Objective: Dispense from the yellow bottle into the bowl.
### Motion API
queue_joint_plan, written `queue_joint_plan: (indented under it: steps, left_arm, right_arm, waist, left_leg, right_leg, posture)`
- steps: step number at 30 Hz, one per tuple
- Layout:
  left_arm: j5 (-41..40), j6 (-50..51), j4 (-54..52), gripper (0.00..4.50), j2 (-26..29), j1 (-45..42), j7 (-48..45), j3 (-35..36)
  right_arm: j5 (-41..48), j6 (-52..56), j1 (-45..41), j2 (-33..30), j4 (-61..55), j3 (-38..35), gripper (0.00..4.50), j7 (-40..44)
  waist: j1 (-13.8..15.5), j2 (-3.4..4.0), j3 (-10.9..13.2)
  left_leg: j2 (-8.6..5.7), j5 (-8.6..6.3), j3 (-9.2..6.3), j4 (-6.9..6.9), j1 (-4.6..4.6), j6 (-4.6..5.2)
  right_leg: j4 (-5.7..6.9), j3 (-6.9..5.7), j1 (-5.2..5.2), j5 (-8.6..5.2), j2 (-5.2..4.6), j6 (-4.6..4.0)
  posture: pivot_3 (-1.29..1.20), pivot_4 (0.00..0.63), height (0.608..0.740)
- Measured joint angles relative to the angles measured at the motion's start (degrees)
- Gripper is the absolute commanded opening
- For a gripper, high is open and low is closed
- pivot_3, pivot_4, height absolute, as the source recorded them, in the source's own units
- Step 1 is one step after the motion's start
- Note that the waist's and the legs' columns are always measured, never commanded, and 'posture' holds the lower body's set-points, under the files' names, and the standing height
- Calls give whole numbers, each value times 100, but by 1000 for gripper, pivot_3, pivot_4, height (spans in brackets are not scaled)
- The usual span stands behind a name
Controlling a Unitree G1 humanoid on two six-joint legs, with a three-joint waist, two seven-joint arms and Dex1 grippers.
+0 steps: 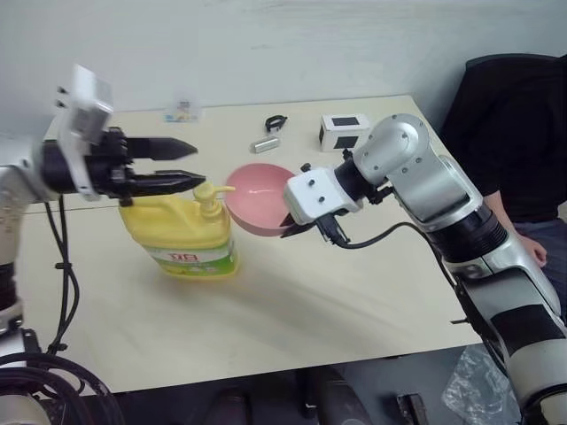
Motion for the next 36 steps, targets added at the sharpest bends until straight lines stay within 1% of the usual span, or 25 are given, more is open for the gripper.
queue_joint_plan:
  steps: [2,3,5,6,8,9,10,11,13,15,16,18,20,21,23,24,25,29,31,32,33,35,36]
  left_arm:
    - [-448,504,-190,4327,408,221,-50,696]
    - [-644,775,-319,4475,631,504,-134,1130]
    - [-848,1271,-563,4475,925,1164,-331,2011]
    - [-847,1506,-748,4475,1019,1627,-452,2522]
    - [-807,1798,-1055,4475,1056,2333,-672,3281]
    - [-724,2015,-1358,4475,1050,2995,-895,3879]
    - [-667,2217,-1595,4475,1024,3477,-1074,4350]
    - [-632,2337,-1716,4475,992,3730,-1179,4640]
    - [-508,2648,-2250,4475,737,4785,-1469,5799]
    - [-433,2730,-2633,4475,437,5504,-1669,6526]
    - [-380,2685,-2770,4475,273,5846,-1733,6779]
    - [-297,2434,-2971,4475,-120,6407,-1802,7039]
    - [-301,2296,-3061,4500,-326,6639,-1800,7081]
    - [-345,2234,-3091,4500,-408,6720,-1764,7149]
    - [-449,2155,-3091,4500,-417,6768,-1661,7203]
    - [-484,2128,-3091,4500,-417,6769,-1622,7205]
    - [-527,2098,-3089,4500,-417,6773,-1582,7205]
    - [-711,1917,-2996,4500,-442,6781,-1365,7050]
    - [-727,1742,-2832,4500,-446,6784,-1271,6804]
    - [-720,1615,-2729,4500,-443,6784,-1243,6626]
    - [-711,1540,-2641,4500,-443,6792,-1230,6509]
    - [-637,1278,-2379,4500,-407,6791,-1207,6240]
    - [-574,1138,-2204,4500,-354,6798,-1206,6121]
  right_arm:
    - [-4,-14,280,-163,-84,-100,0,-46]
    - [-15,-44,479,-231,-93,-152,0,-109]
    - [-78,-123,849,-379,-85,-199,0,-229]
    - [-113,-171,1015,-420,-101,-214,0,-301]
    - [-173,-265,1233,-487,-98,-210,0,-396]
    - [-212,-381,1378,-507,-151,-233,0,-490]
    - [-259,-479,1512,-537,-147,-247,0,-571]
    - [-296,-532,1588,-555,-118,-242,0,-626]
    - [-467,-806,1831,-507,48,-226,0,-905]
    - [-660,-1059,2011,-454,334,-187,0,-1143]
    - [-768,-1204,2072,-421,503,-170,0,-1257]
    - [-956,-1476,2116,-316,771,-134,0,-1436]
    - [-1095,-1675,2131,-247,994,-92,556,-1562]
    - [-1184,-1811,2131,-193,1149,-67,762,-1654]
    - [-1268,-1944,2131,-102,1342,-37,1428,-1732]
    - [-1270,-1958,2131,-75,1379,-32,1872,-1737]
    - [-1269,-1955,2131,-57,1393,-32,2087,-1738]
    - [-941,-1359,2140,-139,1108,-254,3376,-1451]
    - [-514,-786,2155,-361,719,-529,4056,-1131]
    - [-170,-414,2166,-614,458,-690,4378,-823]
    - [48,-176,2164,-835,293,-835,4449,-610]
    - [712,431,2156,-1473,-7,-1226,4449,-78]
    - [1062,647,2135,-1842,-53,-1389,4449,23]
  waist:
    - [3,-4,-3]
    - [1,-4,-2]
    - [10,-4,-2]
    - [-1,-4,-1]
    - [11,-8,6]
    - [-8,-8,6]
    - [-10,-11,8]
    - [-1,-16,11]
    - [-22,-18,11]
    - [-18,-19,12]
    - [-18,-19,12]
    - [-21,-19,12]
    - [-27,-24,13]
    - [-26,-28,12]
    - [-18,-29,13]
    - [-19,-29,13]
    - [-24,-29,13]
    - [-28,-27,14]
    - [-22,-24,15]
    - [-5,-19,19]
    - [9,-15,22]
    - [24,-12,24]
    - [24,-12,25]
  left_leg:
    - [-1,3,2,10,-58,-5]
    - [-2,6,4,8,-66,-11]
    - [-3,9,4,7,-67,-17]
    - [-3,8,7,6,-67,-15]
    - [-18,4,7,7,-64,-8]
    - [-17,4,14,7,-55,-8]
    - [-20,4,15,7,-46,-8]
    - [-23,6,14,8,-44,-10]
    - [-23,7,15,8,-29,-12]
    - [-23,11,11,8,-27,-18]
    - [-24,14,10,8,-24,-21]
    - [-21,16,10,7,-8,-23]
    - [-19,16,9,6,2,-23]
    - [-18,16,8,5,9,-23]
    - [-19,16,8,2,21,-23]
    - [-19,16,9,0,25,-23]
    - [-19,15,10,-3,28,-23]
    - [-16,6,9,-7,39,-28]
    - [-13,2,7,-8,45,-29]
    - [-14,1,5,-8,46,-29]
    - [-15,0,4,-10,46,-28]
    - [-13,-6,0,-9,55,-23]
    - [-13,-8,0,-9,57,-20]
  right_leg:
    - [9,4,-60,2,-10,4]
    - [7,6,-69,3,-12,5]
    - [2,4,-69,0,-11,6]
    - [-2,5,-70,-1,-10,6]
    - [-20,1,-68,-3,-7,5]
    - [-12,0,-66,-4,-4,3]
    - [-10,-1,-60,-6,-2,0]
    - [-6,-2,-58,-7,1,-2]
    - [2,3,-52,-12,4,-12]
    - [7,13,-51,-18,8,-22]
    - [11,15,-51,-20,11,-27]
    - [17,17,-43,-25,14,-36]
    - [21,19,-34,-27,18,-39]
    - [22,19,-29,-28,18,-40]
    - [22,22,-20,-27,17,-39]
    - [21,23,-16,-27,15,-38]
    - [21,25,-14,-26,14,-37]
    - [21,23,-6,-24,13,-34]
    - [18,19,1,-25,12,-34]
    - [14,16,4,-25,11,-33]
    - [10,15,6,-24,9,-32]
    - [-6,8,25,-24,9,-31]
    - [-10,6,29,-25,8,-31]
  posture:
    - [0,150,740]
    - [0,150,740]
    - [0,150,740]
    - [0,150,740]
    - [0,150,740]
    - [0,150,740]
    - [0,150,740]
    - [0,150,740]
    - [0,150,740]
    - [0,150,740]
    - [0,150,740]
    - [0,150,740]
    - [0,150,740]
    - [0,150,740]
    - [0,150,740]
    - [0,150,740]
    - [0,150,740]
    - [0,150,740]
    - [0,150,740]
    - [0,150,740]
    - [0,150,740]
    - [0,150,740]
    - [0,150,740]
